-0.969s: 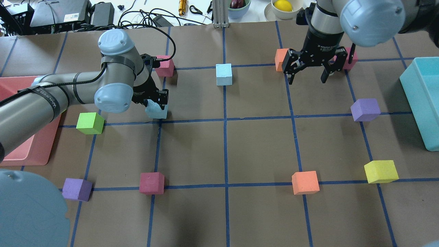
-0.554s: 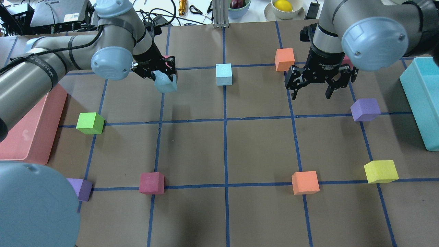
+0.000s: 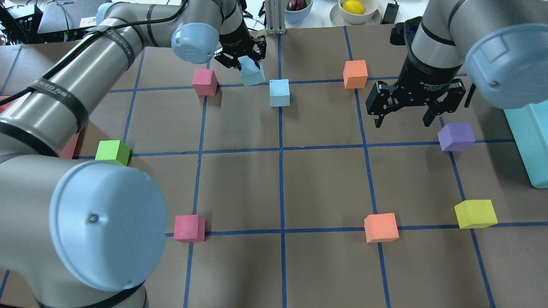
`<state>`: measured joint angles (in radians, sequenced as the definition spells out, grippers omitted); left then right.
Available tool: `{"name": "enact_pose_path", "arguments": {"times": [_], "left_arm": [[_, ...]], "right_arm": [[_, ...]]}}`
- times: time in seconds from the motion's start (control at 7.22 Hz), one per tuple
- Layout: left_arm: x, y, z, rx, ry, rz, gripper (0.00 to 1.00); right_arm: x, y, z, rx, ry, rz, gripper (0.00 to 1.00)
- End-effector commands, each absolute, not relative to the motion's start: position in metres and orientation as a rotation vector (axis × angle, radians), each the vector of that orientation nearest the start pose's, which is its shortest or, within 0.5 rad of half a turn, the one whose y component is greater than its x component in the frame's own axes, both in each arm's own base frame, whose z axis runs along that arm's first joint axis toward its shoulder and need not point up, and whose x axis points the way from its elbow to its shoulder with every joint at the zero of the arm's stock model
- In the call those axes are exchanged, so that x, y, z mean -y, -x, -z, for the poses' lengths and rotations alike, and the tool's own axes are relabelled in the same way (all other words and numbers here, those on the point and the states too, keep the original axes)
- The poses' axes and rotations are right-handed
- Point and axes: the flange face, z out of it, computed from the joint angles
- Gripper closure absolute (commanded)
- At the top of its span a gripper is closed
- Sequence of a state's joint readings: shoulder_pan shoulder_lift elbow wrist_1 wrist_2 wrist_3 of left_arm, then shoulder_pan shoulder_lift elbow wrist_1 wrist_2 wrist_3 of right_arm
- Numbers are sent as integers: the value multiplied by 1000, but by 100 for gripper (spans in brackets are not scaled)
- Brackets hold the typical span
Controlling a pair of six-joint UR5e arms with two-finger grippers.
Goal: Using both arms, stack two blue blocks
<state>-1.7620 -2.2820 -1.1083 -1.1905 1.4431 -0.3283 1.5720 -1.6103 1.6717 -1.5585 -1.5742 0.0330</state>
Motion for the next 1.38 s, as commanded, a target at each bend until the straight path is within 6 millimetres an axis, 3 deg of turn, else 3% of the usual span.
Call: {"name": "enact_pose_path", "arguments": {"times": [0.0,0.14,0.28,0.55,0.69,0.83,1.11,1.25], "left_arm": [[733,319,-291,-3226,208,115,100],[727,337,-295,-3228,176,123,100],[722,343,-294,-3222,162,98,100],[719,347,-288,-3217,155,59,100],[720,347,-284,-3217,155,51,100],[720,347,-284,-3217,155,51,100],[719,354,-277,-3216,146,41,100],[718,358,-273,-3215,153,35,100]], "right_arm": [[458,-129,-477,-3147,-70,-51,0],[457,-128,-494,-3149,-56,2,0],[466,-135,-484,-3132,-55,-29,0],[472,-146,-517,-3008,-59,5,0],[480,-135,-484,-3065,-78,-202,0],[485,-130,-484,-3081,-90,-179,0],[497,-90,-487,-3076,-195,-167,0],[495,-91,-490,-3073,-196,-165,0]]}}
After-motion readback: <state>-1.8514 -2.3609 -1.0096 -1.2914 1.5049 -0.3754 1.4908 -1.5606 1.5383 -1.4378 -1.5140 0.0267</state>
